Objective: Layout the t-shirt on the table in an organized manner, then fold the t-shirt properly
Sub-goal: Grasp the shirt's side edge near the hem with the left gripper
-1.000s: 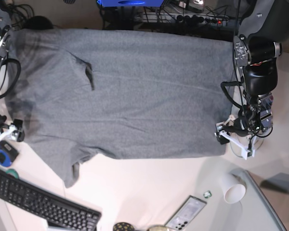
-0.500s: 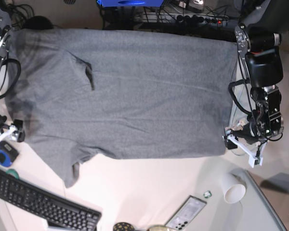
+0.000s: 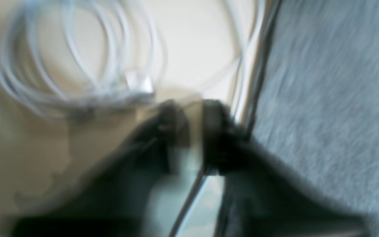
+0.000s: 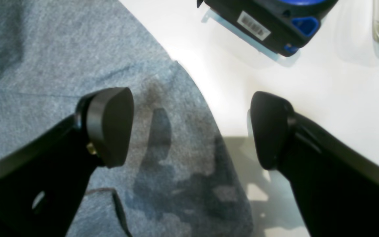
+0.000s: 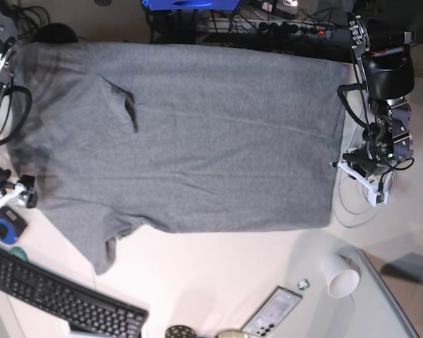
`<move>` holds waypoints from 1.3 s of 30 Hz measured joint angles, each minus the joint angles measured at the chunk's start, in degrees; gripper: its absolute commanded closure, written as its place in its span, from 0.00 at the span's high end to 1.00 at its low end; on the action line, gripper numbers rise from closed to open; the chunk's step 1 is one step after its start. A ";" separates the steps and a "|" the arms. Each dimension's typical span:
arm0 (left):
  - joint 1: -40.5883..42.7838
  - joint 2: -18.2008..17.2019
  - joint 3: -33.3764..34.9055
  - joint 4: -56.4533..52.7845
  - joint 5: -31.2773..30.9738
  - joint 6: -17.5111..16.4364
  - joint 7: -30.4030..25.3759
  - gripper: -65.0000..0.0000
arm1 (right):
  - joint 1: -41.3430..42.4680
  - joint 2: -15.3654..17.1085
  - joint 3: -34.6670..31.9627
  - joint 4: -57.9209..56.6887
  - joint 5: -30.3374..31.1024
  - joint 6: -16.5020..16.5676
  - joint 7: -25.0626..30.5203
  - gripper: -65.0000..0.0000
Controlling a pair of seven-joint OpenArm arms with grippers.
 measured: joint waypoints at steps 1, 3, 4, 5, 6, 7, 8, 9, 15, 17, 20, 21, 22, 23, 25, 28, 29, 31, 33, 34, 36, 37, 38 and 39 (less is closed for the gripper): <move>-0.37 0.00 0.00 -0.72 0.07 0.00 -0.63 0.00 | -0.02 0.00 0.00 0.00 -0.02 0.02 -0.02 0.81; -1.36 -0.04 0.00 -3.61 -0.20 0.00 -4.04 0.00 | -0.02 0.02 0.00 0.00 0.00 0.02 0.00 0.81; -1.53 -0.37 0.00 -4.98 -0.48 -0.07 -5.84 0.00 | -0.02 0.00 0.00 0.00 0.00 0.02 0.00 0.81; -1.75 -0.96 0.02 -6.45 -1.44 0.04 -7.02 0.00 | 0.00 0.00 0.00 0.00 -0.02 0.02 -0.02 0.81; -2.36 -1.60 0.04 -8.04 -1.60 0.63 -8.22 0.00 | -0.02 0.00 0.00 0.00 -0.02 0.02 -0.02 0.81; -2.86 -2.14 0.04 -9.25 -1.51 2.14 -8.41 0.00 | -0.13 0.02 0.00 0.00 -0.02 0.02 0.00 0.81; -3.37 -2.84 0.13 -10.49 -1.20 2.54 -9.14 0.00 | -0.35 0.02 0.00 0.00 0.00 0.02 0.02 0.81; -3.56 -3.30 0.11 -11.32 -1.20 2.58 -9.70 0.00 | -0.50 0.00 0.00 0.00 -0.07 0.02 0.00 0.81; -3.28 -4.98 0.04 -11.74 -1.18 2.95 -9.66 0.00 | -1.25 0.00 0.00 0.00 -0.17 0.02 -0.02 0.81; -2.78 -4.83 0.04 -9.09 -0.74 3.39 -6.34 0.00 | -1.22 -0.02 0.00 0.00 -0.15 0.02 0.00 0.81; -1.36 -4.02 0.00 0.42 -0.28 3.56 4.98 0.00 | -1.25 0.00 0.02 0.00 -0.04 0.02 0.00 0.81; -0.98 -3.43 -0.04 4.39 -0.46 3.54 7.76 0.00 | -1.27 0.00 0.02 0.00 -0.11 0.02 0.02 0.81; -0.52 -2.60 -0.09 8.96 -0.37 3.85 9.97 0.00 | -1.27 0.00 0.02 0.02 -0.15 0.02 0.00 0.81; -0.20 -1.97 -0.04 13.22 -0.90 3.41 11.50 0.00 | -1.22 -0.07 -0.04 0.02 -0.17 0.02 -0.11 0.81; 0.59 -0.37 0.02 19.98 -1.18 3.41 13.70 0.00 | -1.22 -0.11 -0.09 0.02 -0.02 0.04 0.00 0.81; 0.31 2.38 -0.02 22.10 -0.81 3.48 16.44 0.00 | -1.27 -0.13 -0.09 0.02 -0.13 0.02 -0.02 0.81; -0.26 3.34 -0.02 21.16 -0.13 3.48 16.90 0.00 | -1.25 -0.15 -0.09 0.02 -0.20 0.04 -0.04 0.81; -2.05 4.57 0.00 17.92 0.11 3.48 16.81 0.10 | -1.11 -0.22 -0.09 0.02 0.04 0.02 0.00 0.81; -3.74 5.09 0.07 15.12 -0.79 3.41 16.35 0.29 | -1.07 -0.22 -0.09 0.02 0.00 0.02 0.00 0.81; -4.61 5.14 0.07 13.55 -1.03 3.43 15.82 0.36 | -1.09 -0.20 -0.09 0.02 0.07 0.02 0.02 0.81; -5.90 5.05 0.02 10.58 -0.52 3.48 12.87 0.49 | -1.11 0.00 -0.09 0.02 -0.20 0.04 -0.04 0.81; -6.34 4.87 0.07 9.07 -0.55 3.52 11.30 0.54 | -1.09 0.00 -0.09 0.02 -0.11 0.04 -0.15 0.81; -6.49 4.74 0.22 7.80 -0.46 3.50 10.19 0.57 | -1.07 0.00 -0.09 0.02 0.00 0.02 0.00 0.81; -6.62 4.74 0.28 6.47 -0.39 3.50 9.38 0.59 | -1.07 0.02 -0.09 0.02 0.00 0.04 -0.04 0.81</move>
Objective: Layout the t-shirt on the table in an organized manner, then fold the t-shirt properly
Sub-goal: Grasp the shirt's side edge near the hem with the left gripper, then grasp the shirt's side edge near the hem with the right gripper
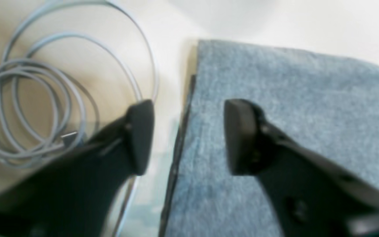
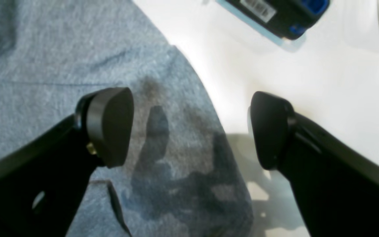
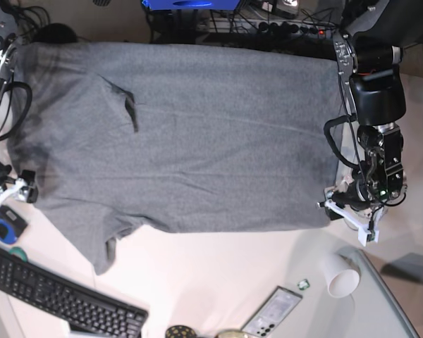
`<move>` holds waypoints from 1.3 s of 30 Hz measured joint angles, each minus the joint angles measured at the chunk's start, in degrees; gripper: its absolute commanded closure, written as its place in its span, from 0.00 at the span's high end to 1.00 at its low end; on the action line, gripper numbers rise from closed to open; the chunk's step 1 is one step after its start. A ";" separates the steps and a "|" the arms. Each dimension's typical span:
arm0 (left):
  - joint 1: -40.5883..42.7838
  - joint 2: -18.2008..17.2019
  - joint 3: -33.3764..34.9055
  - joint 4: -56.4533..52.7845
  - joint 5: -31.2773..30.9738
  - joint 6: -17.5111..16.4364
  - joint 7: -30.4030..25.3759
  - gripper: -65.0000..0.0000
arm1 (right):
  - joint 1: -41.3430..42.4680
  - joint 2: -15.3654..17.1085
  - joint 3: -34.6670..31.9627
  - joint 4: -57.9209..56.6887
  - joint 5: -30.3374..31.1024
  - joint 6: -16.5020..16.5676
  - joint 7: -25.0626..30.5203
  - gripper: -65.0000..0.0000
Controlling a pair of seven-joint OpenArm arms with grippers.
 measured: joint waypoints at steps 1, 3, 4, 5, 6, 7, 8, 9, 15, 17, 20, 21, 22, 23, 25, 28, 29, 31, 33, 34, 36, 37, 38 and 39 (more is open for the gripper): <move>-0.50 0.09 0.11 -1.73 0.09 0.02 -0.61 0.59 | 0.00 0.00 0.00 0.00 -0.02 0.00 0.00 0.81; -1.55 0.24 0.11 -5.20 0.00 0.00 -2.36 0.59 | -0.02 0.04 0.00 0.00 -0.04 -0.02 -0.02 0.81; -2.25 0.24 0.11 -7.43 0.02 -0.07 -3.91 0.60 | -0.04 0.11 0.00 0.00 -0.09 0.00 0.00 0.81; -3.04 0.22 0.11 -9.73 -0.17 -0.02 -5.53 0.60 | -0.02 0.13 0.00 0.00 -0.11 0.00 0.07 0.81; -3.69 0.15 0.11 -11.98 -0.07 0.00 -7.08 0.60 | 0.00 0.13 0.00 0.00 -0.04 0.00 0.04 0.81; -4.35 0.04 0.11 -14.21 -0.09 0.00 -8.33 0.60 | 0.00 0.13 0.00 0.00 -0.07 0.00 0.00 0.81; -4.70 -0.02 0.11 -15.80 0.02 0.00 -8.87 0.60 | -0.02 0.13 0.00 0.00 -0.02 0.00 0.04 0.81; -4.85 -0.02 0.11 -17.09 0.04 0.00 -9.55 0.60 | -0.02 0.13 0.00 0.00 -0.02 0.00 0.02 0.81; -4.81 -0.13 0.11 -17.62 0.31 0.02 -10.27 0.59 | -0.02 0.13 0.00 0.00 0.00 0.00 0.04 0.81; -4.76 -0.13 0.11 -17.62 0.33 0.02 -10.40 0.58 | -0.02 0.13 0.00 0.00 0.00 0.00 0.04 0.81; -4.52 -0.09 0.11 -17.59 0.33 0.00 -10.75 0.54 | -0.02 0.15 0.15 0.00 0.00 0.00 0.04 0.81; -4.50 -0.09 0.11 -17.62 0.35 0.02 -10.88 0.50 | -0.02 0.15 0.15 0.00 0.00 0.00 0.04 0.81; -4.55 -0.11 0.11 -18.03 0.44 0.00 -11.08 0.45 | 0.02 0.15 0.15 0.00 -0.02 0.00 0.09 0.81; -4.74 -0.15 0.11 -19.17 0.28 0.00 -12.33 0.40 | 0.09 0.15 0.15 -0.02 -0.02 -0.02 0.74 0.81; -5.81 -0.44 0.11 -22.14 0.04 0.02 -14.27 0.33 | 0.46 0.15 0.13 -0.90 -0.07 -0.02 5.44 0.81; -5.95 -0.42 0.11 -24.35 0.02 -0.02 -19.23 0.30 | 3.74 1.07 -0.02 -7.48 -0.11 -0.13 8.90 0.81; -5.92 -0.48 0.11 -24.68 -0.26 -0.04 -19.52 0.30 | 5.35 1.66 -0.04 -10.73 0.09 -0.13 8.85 0.81; -5.97 -0.57 0.11 -24.76 -0.35 -0.04 -19.17 0.29 | 8.37 3.19 -0.04 -16.79 0.00 -0.13 9.22 0.81; -5.81 -0.59 0.11 -24.74 -0.37 -0.07 -19.26 0.27 | 9.84 4.20 -0.04 -20.09 -0.24 -0.15 10.97 0.81; -5.79 -0.61 0.11 -24.72 -0.37 -0.04 -19.37 0.25 | 9.90 4.42 -0.04 -20.87 -0.09 -0.17 12.44 0.81; -5.79 -0.61 0.11 -24.72 -0.35 -0.02 -19.28 0.18 | 9.79 4.33 -0.07 -22.10 -0.09 -0.15 12.57 0.81; -5.79 -0.66 0.11 -24.72 -0.35 -0.02 -19.26 0.14 | 9.51 4.07 -0.07 -22.16 -0.20 -0.15 12.37 0.81; -5.77 -0.70 0.11 -24.72 -0.35 -0.02 -19.26 0.10 | 9.31 3.85 -0.07 -22.45 -0.15 -0.15 12.22 0.81; -5.75 -0.72 0.11 -24.72 -0.35 -0.04 -19.19 0.06 | 9.18 3.78 -0.07 -23.06 -0.11 -0.15 12.41 0.81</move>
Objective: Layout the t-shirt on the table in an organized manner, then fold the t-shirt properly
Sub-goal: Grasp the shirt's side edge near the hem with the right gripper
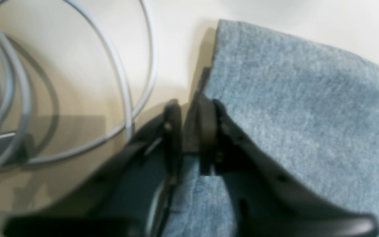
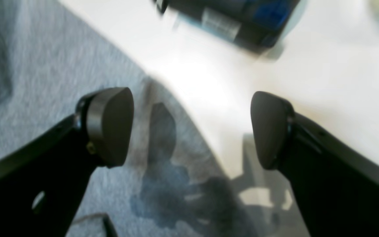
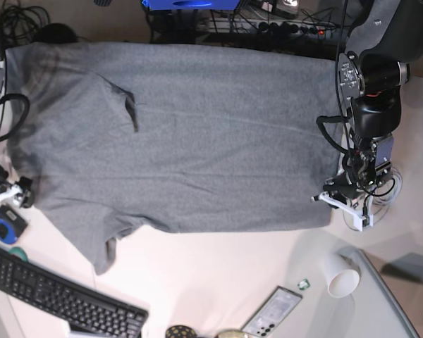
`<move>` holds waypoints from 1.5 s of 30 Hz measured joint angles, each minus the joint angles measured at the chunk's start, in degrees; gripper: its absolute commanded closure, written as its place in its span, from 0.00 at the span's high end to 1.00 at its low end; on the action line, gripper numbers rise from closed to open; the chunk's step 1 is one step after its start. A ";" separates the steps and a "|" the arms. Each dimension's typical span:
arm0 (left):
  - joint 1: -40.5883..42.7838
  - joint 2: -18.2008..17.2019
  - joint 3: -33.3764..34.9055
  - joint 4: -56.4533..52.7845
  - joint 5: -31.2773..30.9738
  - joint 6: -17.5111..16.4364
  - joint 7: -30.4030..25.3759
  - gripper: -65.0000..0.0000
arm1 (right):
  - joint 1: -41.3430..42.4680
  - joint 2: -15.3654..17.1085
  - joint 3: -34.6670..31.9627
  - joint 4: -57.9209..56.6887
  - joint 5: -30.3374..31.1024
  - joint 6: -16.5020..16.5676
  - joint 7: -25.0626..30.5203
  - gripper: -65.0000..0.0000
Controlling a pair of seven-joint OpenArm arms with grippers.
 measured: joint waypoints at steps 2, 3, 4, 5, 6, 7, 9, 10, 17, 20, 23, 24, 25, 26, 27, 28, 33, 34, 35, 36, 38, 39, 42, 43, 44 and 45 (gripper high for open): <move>0.09 -0.02 0.00 0.00 -0.13 -0.04 0.04 0.00 | -0.24 0.02 0.00 -0.70 -0.07 0.00 0.02 0.81; 0.09 0.07 0.00 0.00 -0.11 -0.02 0.04 0.00 | -0.52 0.02 0.00 -0.70 -0.07 0.00 0.04 0.81; 0.11 0.09 0.00 0.00 -0.09 0.00 0.04 0.00 | -0.68 0.04 0.00 -0.72 -0.11 0.00 0.04 0.81; 0.11 0.07 0.00 0.00 -0.11 0.00 0.07 0.00 | -0.96 0.02 0.00 -0.74 -0.04 -0.02 0.15 0.81; 0.11 0.09 0.00 0.00 -0.11 -0.02 0.09 0.00 | -1.16 0.02 0.00 -0.74 -0.07 -0.02 0.24 0.81; 0.13 0.07 0.00 0.02 -0.13 -0.02 0.07 0.00 | -1.33 0.00 0.00 -0.74 -0.07 -0.02 0.22 0.81; 0.13 0.07 0.00 0.00 -0.20 -0.02 0.09 0.00 | -1.62 0.00 0.00 -0.74 -0.07 -0.02 0.20 0.81; 0.13 0.07 0.00 0.02 -0.20 -0.02 0.09 0.00 | -1.66 0.00 0.00 -0.74 -0.07 0.00 0.22 0.81; 0.13 0.07 -0.02 0.00 -0.22 -0.02 0.09 0.00 | -1.84 -1.64 0.00 -0.50 0.15 -0.04 1.57 0.80; 0.13 0.07 -0.02 0.00 -0.22 -0.02 0.09 0.00 | -1.81 -1.95 0.00 -0.50 0.17 -0.04 1.79 0.80; 0.13 0.09 0.00 0.02 -0.22 -0.02 0.11 0.00 | -1.81 -2.27 0.00 -0.42 0.17 -0.07 2.01 0.77; 0.13 0.07 0.00 0.00 -0.22 -0.02 0.11 0.00 | -1.81 -2.27 0.00 -0.42 0.15 -0.04 1.99 0.73; 0.15 0.04 0.00 0.00 -0.22 -0.02 0.09 0.00 | -1.81 -2.32 0.00 -0.42 0.15 -0.04 1.86 0.68; 0.15 0.02 0.00 0.00 -0.22 -0.04 0.11 0.00 | -1.86 -2.40 0.00 -0.42 0.17 -0.07 1.86 0.62; 0.15 0.02 0.00 0.02 -0.22 -0.02 0.11 0.00 | -1.90 -2.40 0.00 -0.42 0.15 -0.04 1.75 0.55; 0.15 0.02 0.00 0.00 -0.22 -0.04 0.11 0.00 | -1.90 -2.40 0.00 -0.42 0.15 -0.04 1.55 0.50; 0.15 0.02 0.00 0.02 -0.22 -0.04 0.11 0.00 | -1.95 -2.49 0.00 -0.42 0.13 -0.04 0.85 0.27; 0.15 0.02 0.00 0.00 -0.22 -0.04 0.11 0.00 | -1.95 -2.54 0.00 -0.42 0.13 -0.04 0.85 0.23; 0.15 0.02 0.00 0.00 -0.22 -0.04 0.11 0.00 | -1.97 -2.56 0.00 -0.42 0.11 -0.02 0.74 0.19; 0.15 0.02 0.00 0.00 -0.22 -0.04 0.11 0.00 | -1.97 -2.56 0.00 -0.42 0.11 -0.02 0.63 0.14; 0.15 0.02 0.00 0.04 -0.22 -0.04 0.11 0.00 | -2.10 -2.56 0.00 -0.42 0.13 -0.02 0.66 0.03; 0.15 0.02 0.00 0.07 -0.22 -0.04 0.13 0.00 | -2.27 -2.58 0.00 0.04 0.11 -0.02 0.63 0.00; 1.18 0.17 0.04 2.58 0.04 -0.02 1.55 0.00 | -2.75 -2.71 0.00 2.93 -0.07 -0.02 -0.26 0.01; 2.14 0.28 0.22 4.35 0.04 -0.04 2.08 0.00 | -2.91 -2.69 0.00 3.72 -0.04 -0.02 -0.20 0.01; 3.34 0.42 0.22 6.29 -0.02 -0.04 2.97 0.00 | -3.08 -2.71 0.00 4.42 -0.02 -0.02 -0.20 0.01; 4.24 0.46 0.22 8.35 0.02 -0.09 4.83 0.00 | -3.34 -2.73 0.00 5.22 -0.09 0.00 -0.35 0.01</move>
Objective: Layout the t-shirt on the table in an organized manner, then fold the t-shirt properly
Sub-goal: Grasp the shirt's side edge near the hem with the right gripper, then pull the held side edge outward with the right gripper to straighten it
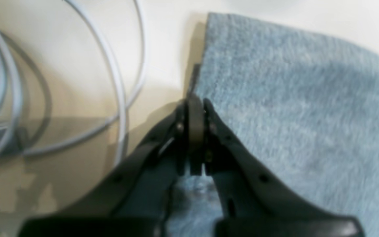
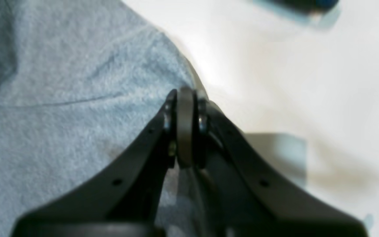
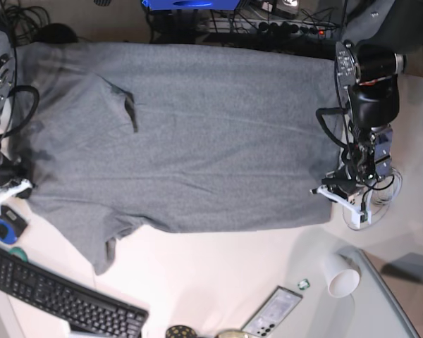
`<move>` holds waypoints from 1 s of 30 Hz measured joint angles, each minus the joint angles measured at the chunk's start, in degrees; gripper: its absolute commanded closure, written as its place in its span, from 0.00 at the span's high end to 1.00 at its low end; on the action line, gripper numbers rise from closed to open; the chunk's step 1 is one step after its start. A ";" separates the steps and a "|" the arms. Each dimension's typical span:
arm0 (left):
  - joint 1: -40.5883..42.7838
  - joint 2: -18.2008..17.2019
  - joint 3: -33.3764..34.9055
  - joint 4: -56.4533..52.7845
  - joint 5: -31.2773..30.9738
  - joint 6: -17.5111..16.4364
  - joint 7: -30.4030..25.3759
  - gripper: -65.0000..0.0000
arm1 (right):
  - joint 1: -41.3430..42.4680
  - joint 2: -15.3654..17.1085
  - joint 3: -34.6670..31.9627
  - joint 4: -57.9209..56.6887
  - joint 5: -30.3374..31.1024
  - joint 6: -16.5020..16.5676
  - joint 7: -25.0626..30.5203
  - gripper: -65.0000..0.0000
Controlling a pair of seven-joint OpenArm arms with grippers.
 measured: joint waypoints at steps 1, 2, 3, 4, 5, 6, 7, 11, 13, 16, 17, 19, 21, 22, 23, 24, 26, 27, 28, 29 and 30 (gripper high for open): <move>0.68 -0.02 0.00 1.86 -0.02 -0.02 2.12 0.00 | -0.52 -0.04 0.00 0.96 0.02 0.02 -0.11 0.01; 1.27 -0.02 0.00 3.74 0.00 0.09 4.37 0.00 | -1.29 -0.07 0.00 2.16 0.04 0.02 -0.55 0.01; 2.05 0.04 0.04 5.81 0.07 0.09 6.29 0.00 | -2.12 -0.11 -0.04 3.67 0.02 0.04 -1.84 0.01; 2.97 0.09 0.04 7.93 0.20 0.09 7.41 0.00 | -3.04 -0.28 -0.04 5.64 -0.09 0.11 -3.54 0.01; 3.80 0.11 0.02 9.90 0.09 0.07 8.90 0.00 | -3.74 -0.48 -0.04 7.30 0.02 0.11 -4.59 0.00; 4.68 0.17 0.02 12.13 0.20 0.09 10.73 0.00 | -4.39 -0.70 -0.04 9.27 -0.02 0.13 -5.79 0.00; 5.51 0.22 0.02 14.34 0.17 0.09 11.63 0.00 | -5.18 -0.79 -0.04 11.30 0.07 0.15 -6.80 0.00; 8.70 0.35 -0.02 23.76 0.07 0.07 14.73 0.00 | -8.39 -1.92 0.24 20.00 0.31 0.20 -10.05 0.00; 10.34 0.37 -0.11 27.34 -0.04 -1.49 15.72 0.00 | -10.64 -2.62 0.22 24.04 0.52 0.39 -11.76 0.00; 12.76 0.35 -0.46 30.77 0.13 -2.95 18.64 0.00 | -14.51 -3.52 0.35 30.49 0.17 0.59 -14.93 0.00; 13.46 0.35 -0.46 31.61 0.17 -2.95 18.73 0.00 | -15.41 -3.93 0.46 32.24 0.11 0.37 -15.37 0.00; 14.71 0.46 -0.48 33.46 0.15 -2.95 19.02 0.00 | -16.68 -4.59 0.44 35.52 0.26 0.44 -16.72 0.00; 16.02 0.44 -0.46 35.28 0.02 -2.99 19.02 0.00 | -17.75 -4.96 0.44 38.25 1.14 0.46 -17.84 0.00; 16.79 0.31 -0.46 36.20 0.00 -2.99 18.99 0.00 | -18.38 -5.25 0.44 39.45 1.57 0.46 -18.34 0.00; 17.51 0.17 -0.48 36.92 -0.02 -3.02 18.99 0.00 | -19.26 -5.49 0.48 40.54 2.01 0.44 -18.73 0.01; 18.23 0.13 -0.50 37.48 0.02 -3.02 19.04 0.00 | -20.11 -5.70 0.46 41.29 2.91 0.44 -19.45 0.01; 19.45 0.13 -0.48 38.07 -0.04 -3.10 19.06 0.00 | -21.79 -5.92 0.44 42.69 2.91 0.46 -21.40 0.01; 19.93 0.11 -0.48 38.10 -0.02 -3.15 18.99 0.00 | -22.25 -6.01 0.44 42.75 2.89 0.46 -22.14 0.01; 20.41 0.09 -0.44 38.07 0.02 -3.15 19.02 0.00 | -22.58 -6.05 0.46 42.75 2.82 0.46 -22.69 0.01; 20.90 0.09 -0.31 37.99 0.55 -3.15 18.99 0.00 | -22.75 -6.05 0.44 42.69 2.84 0.46 -22.86 0.01; 21.24 0.13 -0.07 37.83 0.85 -3.15 19.04 0.00 | -22.86 -6.05 0.44 42.62 2.86 0.46 -22.82 0.01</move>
